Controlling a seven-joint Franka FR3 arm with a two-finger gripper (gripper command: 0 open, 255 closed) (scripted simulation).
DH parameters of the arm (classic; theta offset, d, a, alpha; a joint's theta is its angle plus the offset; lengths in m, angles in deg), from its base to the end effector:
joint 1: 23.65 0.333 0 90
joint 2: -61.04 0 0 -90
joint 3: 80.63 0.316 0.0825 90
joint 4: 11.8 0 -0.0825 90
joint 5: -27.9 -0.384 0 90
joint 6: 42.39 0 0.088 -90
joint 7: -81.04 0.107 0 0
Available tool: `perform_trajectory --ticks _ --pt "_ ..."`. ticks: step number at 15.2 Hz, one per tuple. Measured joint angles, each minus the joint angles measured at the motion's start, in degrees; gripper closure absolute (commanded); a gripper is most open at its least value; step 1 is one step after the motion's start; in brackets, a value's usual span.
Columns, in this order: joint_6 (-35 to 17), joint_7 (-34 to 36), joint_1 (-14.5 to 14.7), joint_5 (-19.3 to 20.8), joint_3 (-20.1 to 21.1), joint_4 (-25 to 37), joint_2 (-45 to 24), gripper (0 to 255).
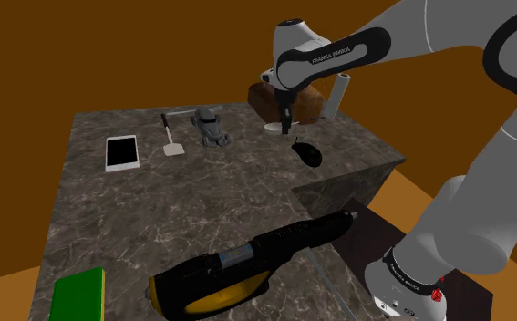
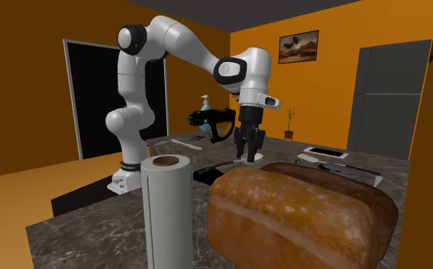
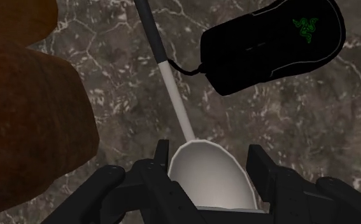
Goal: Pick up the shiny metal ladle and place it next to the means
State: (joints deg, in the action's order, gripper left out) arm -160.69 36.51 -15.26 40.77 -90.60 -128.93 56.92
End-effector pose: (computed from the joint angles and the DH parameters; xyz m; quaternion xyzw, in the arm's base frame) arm 0.5586 -0.0260 0.4041 0.9034 0.4152 -0.0639 0.0853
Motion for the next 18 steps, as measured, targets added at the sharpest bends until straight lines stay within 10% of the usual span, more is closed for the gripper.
perform_trajectory --ticks 9,18 --pt "6.4 -1.0 0.2 -0.2 0.2 3.8 2.7 255" --pt "7.8 8.5 4.6 0.2 5.2 -7.7 13.6 255"
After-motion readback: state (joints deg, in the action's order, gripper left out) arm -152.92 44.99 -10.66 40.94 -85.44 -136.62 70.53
